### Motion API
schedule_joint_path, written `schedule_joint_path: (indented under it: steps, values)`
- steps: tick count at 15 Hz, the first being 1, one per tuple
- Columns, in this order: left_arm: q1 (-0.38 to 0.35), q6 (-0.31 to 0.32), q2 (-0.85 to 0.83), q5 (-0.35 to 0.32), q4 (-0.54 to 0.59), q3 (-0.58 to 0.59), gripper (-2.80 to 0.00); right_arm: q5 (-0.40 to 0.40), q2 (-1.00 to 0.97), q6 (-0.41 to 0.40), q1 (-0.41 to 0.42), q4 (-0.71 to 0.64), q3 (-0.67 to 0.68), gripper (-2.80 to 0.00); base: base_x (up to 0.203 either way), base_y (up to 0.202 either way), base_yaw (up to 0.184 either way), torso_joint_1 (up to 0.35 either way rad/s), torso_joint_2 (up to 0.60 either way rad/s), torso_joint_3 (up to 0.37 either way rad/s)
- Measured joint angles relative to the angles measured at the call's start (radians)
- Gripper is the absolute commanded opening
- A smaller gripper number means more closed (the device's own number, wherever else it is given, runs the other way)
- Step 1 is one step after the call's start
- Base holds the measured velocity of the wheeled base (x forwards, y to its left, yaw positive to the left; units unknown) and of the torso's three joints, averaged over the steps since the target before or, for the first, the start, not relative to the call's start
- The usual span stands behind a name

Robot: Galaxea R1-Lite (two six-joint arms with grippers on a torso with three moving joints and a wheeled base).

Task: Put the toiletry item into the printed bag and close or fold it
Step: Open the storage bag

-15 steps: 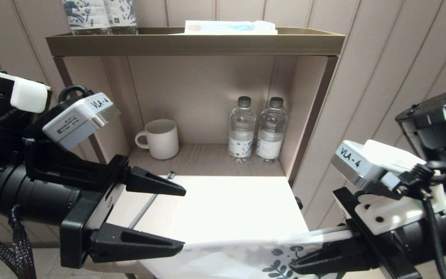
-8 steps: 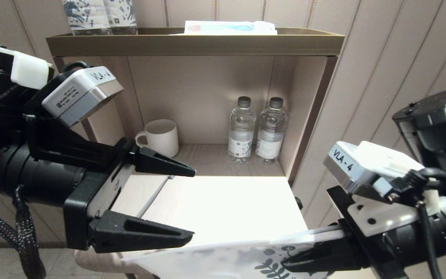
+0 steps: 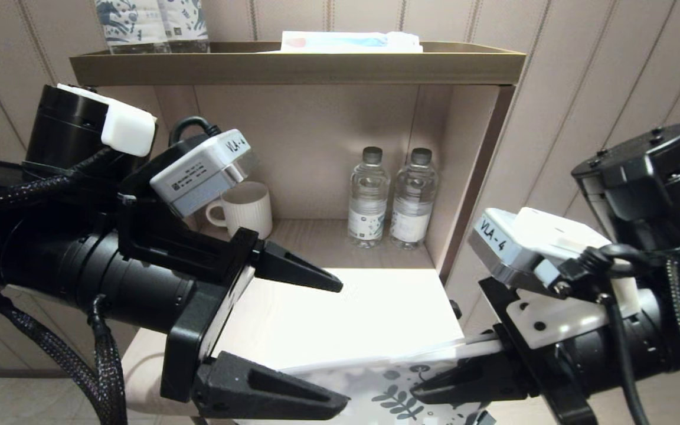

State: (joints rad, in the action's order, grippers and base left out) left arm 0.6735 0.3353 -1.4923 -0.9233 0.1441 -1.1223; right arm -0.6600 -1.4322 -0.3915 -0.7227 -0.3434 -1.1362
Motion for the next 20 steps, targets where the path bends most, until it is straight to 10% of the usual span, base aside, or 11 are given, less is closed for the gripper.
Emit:
schedule_joint_path:
  steps: [20]
  values:
    - [0.045,-0.009,-0.007,0.077,-0.013,-0.006,0.00,0.010,-0.105,0.004,-0.005,-0.001,-0.100,-2.80,0.000,0.000,0.000,0.000,0.00,0.000]
